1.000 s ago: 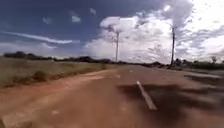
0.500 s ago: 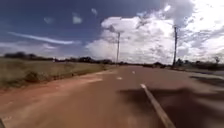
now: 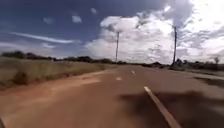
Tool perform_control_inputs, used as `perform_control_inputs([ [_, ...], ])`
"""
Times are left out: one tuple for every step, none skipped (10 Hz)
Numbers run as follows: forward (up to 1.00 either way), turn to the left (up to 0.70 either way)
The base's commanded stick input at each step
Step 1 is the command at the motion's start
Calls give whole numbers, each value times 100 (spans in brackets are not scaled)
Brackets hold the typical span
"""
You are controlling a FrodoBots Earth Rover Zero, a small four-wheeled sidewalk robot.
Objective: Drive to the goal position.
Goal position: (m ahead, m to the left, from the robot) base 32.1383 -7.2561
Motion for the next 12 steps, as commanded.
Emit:
perform_control_inputs([
  [100, 0],
  [100, 0],
  [100, 0],
  [100, 0],
  [100, 0],
  [100, 0],
  [100, 0],
  [100, -39],
  [100, -38],
  [100, -38],
  [100, 0],
  [100, 0],
])
